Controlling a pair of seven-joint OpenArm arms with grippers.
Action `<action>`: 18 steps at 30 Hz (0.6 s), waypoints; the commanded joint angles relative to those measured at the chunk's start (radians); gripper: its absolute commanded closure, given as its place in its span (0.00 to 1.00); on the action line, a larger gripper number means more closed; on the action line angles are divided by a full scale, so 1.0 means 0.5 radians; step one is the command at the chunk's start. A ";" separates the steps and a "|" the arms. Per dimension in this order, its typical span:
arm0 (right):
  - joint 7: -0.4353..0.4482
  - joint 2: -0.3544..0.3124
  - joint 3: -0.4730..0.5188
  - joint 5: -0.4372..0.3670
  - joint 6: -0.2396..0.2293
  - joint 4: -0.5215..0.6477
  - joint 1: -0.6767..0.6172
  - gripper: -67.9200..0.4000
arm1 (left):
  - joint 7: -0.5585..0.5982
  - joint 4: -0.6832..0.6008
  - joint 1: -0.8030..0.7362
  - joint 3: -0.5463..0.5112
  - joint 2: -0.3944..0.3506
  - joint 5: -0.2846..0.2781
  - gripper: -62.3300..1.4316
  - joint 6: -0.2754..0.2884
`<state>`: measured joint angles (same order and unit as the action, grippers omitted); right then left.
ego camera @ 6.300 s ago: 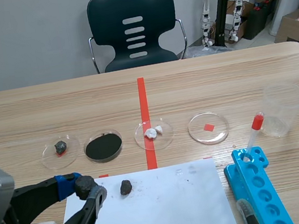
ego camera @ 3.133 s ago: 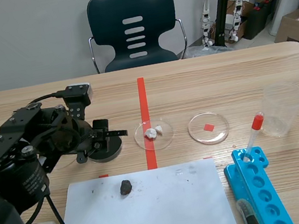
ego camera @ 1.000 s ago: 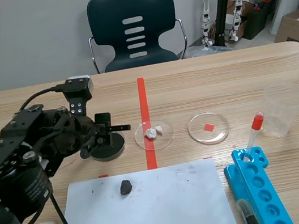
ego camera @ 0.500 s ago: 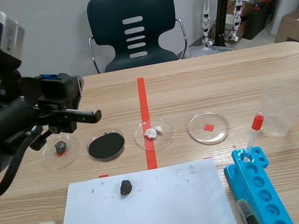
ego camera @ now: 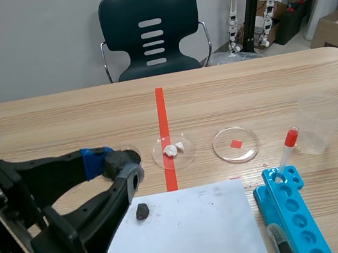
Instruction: Lower the mineral onto the iron filings and hold still
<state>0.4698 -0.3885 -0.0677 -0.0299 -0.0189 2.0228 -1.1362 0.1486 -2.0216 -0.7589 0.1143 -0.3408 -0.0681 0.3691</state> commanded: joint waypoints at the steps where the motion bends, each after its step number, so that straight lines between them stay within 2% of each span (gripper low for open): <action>1: 0.028 -0.010 0.002 -0.014 0.007 0.047 0.012 0.00 | 0.073 -0.021 -0.047 0.005 0.010 0.045 0.77 0.001; 6: 0.028 -0.010 0.002 -0.014 0.007 0.047 0.012 0.00 | 0.102 -0.021 -0.117 0.004 0.009 0.227 0.77 0.001; 18: 0.028 -0.010 0.002 -0.014 0.007 0.047 0.012 0.00 | 0.049 -0.021 -0.117 0.004 0.009 0.236 0.77 0.001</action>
<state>0.4698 -0.3885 -0.0677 -0.0303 -0.0185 2.0228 -1.1362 0.1642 -2.0209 -0.8196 0.1146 -0.3401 0.0601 0.3691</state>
